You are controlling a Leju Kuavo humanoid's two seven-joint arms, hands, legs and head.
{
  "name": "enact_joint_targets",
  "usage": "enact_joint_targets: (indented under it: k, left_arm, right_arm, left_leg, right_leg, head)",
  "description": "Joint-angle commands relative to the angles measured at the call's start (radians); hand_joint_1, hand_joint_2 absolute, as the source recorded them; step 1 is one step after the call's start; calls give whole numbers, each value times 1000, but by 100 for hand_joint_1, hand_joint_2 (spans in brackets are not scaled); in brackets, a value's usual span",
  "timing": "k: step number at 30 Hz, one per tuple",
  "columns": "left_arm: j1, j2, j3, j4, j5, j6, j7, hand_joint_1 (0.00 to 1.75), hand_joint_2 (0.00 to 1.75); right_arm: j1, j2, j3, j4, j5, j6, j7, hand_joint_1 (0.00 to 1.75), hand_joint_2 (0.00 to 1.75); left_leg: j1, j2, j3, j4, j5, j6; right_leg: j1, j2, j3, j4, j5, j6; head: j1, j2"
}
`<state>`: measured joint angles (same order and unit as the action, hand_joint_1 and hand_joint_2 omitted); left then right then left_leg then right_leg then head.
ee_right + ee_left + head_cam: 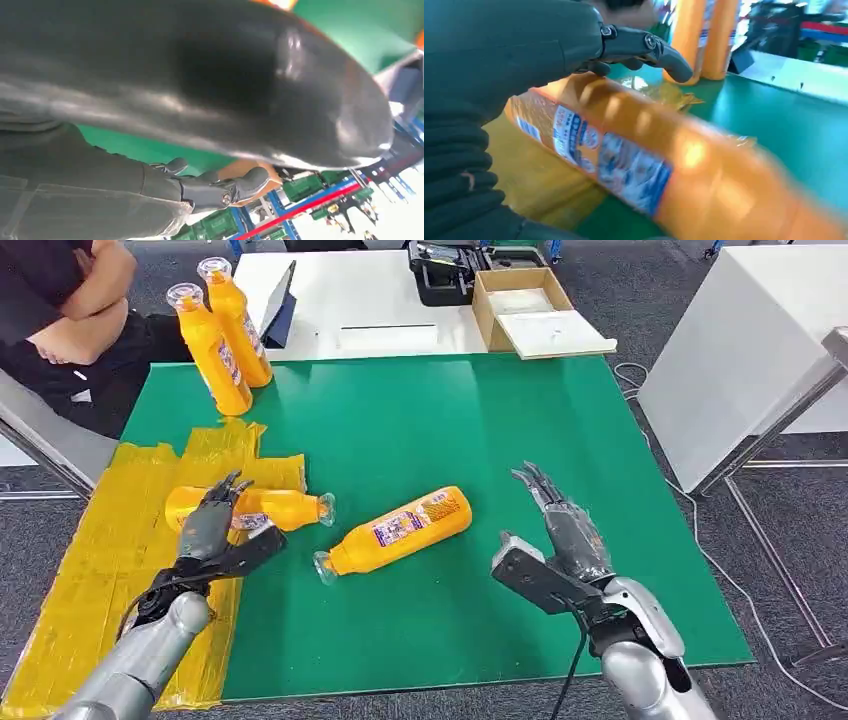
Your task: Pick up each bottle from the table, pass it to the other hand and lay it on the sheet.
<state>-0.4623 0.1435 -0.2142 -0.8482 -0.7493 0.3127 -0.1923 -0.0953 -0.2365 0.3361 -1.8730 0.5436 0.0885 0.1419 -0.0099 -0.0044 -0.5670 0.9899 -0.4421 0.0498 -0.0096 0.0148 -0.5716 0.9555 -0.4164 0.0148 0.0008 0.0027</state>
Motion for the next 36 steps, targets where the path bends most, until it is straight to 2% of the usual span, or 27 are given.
enact_joint_targets:
  k: [1, 4, 5, 7, 10, 12, 16, 18, 22, 26, 27, 34, 35, 36]
  left_arm:
    - [11, -58, 121, -102, 68, -57, 21, 0, 0]
    - [14, -57, 121, -100, 67, -57, 20, 0, 0]
    - [8, -93, 193, -116, 205, -79, -13, 0, 0]
    - [-4, -134, 275, -229, 452, -124, -23, 0, 0]
    - [-31, -131, 250, -397, 591, -93, -20, 0, 0]
    - [-66, -120, 218, -432, 654, -92, -12, 0, 0]
    - [-73, -105, 187, -417, 681, -67, -12, 0, 0]
    - [-74, -85, 160, -427, 738, -49, -51, 0, 0]
    - [-95, -58, 96, -470, 852, -58, -47, 0, 0]
    - [-114, -58, 38, -500, 882, -25, -46, 0, 0]
    - [-115, -56, 30, -502, 888, -20, -44, 0, 0]
    - [-137, -45, 22, -465, 926, 4, -64, 0, 0]
    - [-137, -45, 24, -462, 928, 5, -66, 0, 0]
    - [-139, -45, 24, -459, 930, 7, -69, 0, 0]
  right_arm:
    - [-44, -9, 27, 72, 10, 18, 8, 0, 0]
    - [-44, -9, 28, 72, 10, 18, 8, 0, 0]
    - [-66, -28, 51, 84, 37, 46, 14, 0, 175]
    - [-180, -38, 92, 188, 72, 95, 31, 0, 175]
    - [-371, -64, 179, 361, 217, 172, 25, 0, 175]
    - [-449, -58, 188, 462, 230, 217, -8, 0, 175]
    - [-449, -56, 176, 475, 232, 216, -27, 0, 175]
    - [-476, -67, 208, 497, 294, 223, -6, 0, 175]
    - [-591, -35, 259, 683, 313, 242, -58, 0, 175]
    - [-691, 8, 354, 851, 331, 263, -95, 0, 175]
    - [-703, 16, 372, 878, 330, 265, -104, 0, 175]
    - [-762, 82, 480, 1012, 299, 317, -187, 0, 175]
    - [-766, 86, 490, 1020, 298, 326, -198, 0, 0]
    - [-777, 92, 510, 1035, 297, 328, -214, 0, 0]
  left_leg:
    - [1, 1, 2, 0, -1, -3]
    - [0, 0, 3, 0, -1, -3]
    - [0, 0, 2, -1, 0, -2]
    - [0, 1, 2, 1, -1, -3]
    - [1, 5, -2, 3, -1, -3]
    - [1, 8, 0, 5, -2, -4]
    - [1, 2, 0, 2, 3, -3]
    - [0, -1, 2, 0, 4, -3]
    - [0, 2, -1, 2, 3, -2]
    - [0, 2, -1, 1, 4, -2]
    - [0, 3, 1, 2, 3, -5]
    - [1, 3, 1, 1, 4, -3]
    - [0, 2, 0, 1, 4, -2]
    - [0, 2, 1, 1, 4, -3]
  right_leg:
    - [1, 0, 2, -1, 0, -1]
    - [0, -1, 3, -1, -1, -1]
    - [0, -1, 2, -1, 0, -1]
    - [0, 0, 1, 0, 0, -1]
    - [1, 4, -2, 2, 1, -1]
    - [0, 5, 0, 4, 1, -1]
    - [1, 0, 1, 1, 4, -2]
    - [0, -2, 2, 0, 4, -2]
    - [0, 1, 0, 2, 4, -2]
    - [1, 0, 0, 2, 4, -1]
    - [0, 1, 1, 3, 4, -2]
    - [1, 1, 1, 2, 4, -2]
    - [0, 0, 1, 2, 4, -2]
    - [0, 0, 1, 3, 3, -2]
  head:
    - [0, 0]
    - [0, 0]
    - [0, 0]
    - [0, 0]
    - [0, 0]
    - [0, 0]
    - [0, 0]
    - [0, 0]
    - [0, 0]
    - [0, 0]
    - [0, 0]
    - [0, 0]
    - [0, 0]
    - [0, 0]
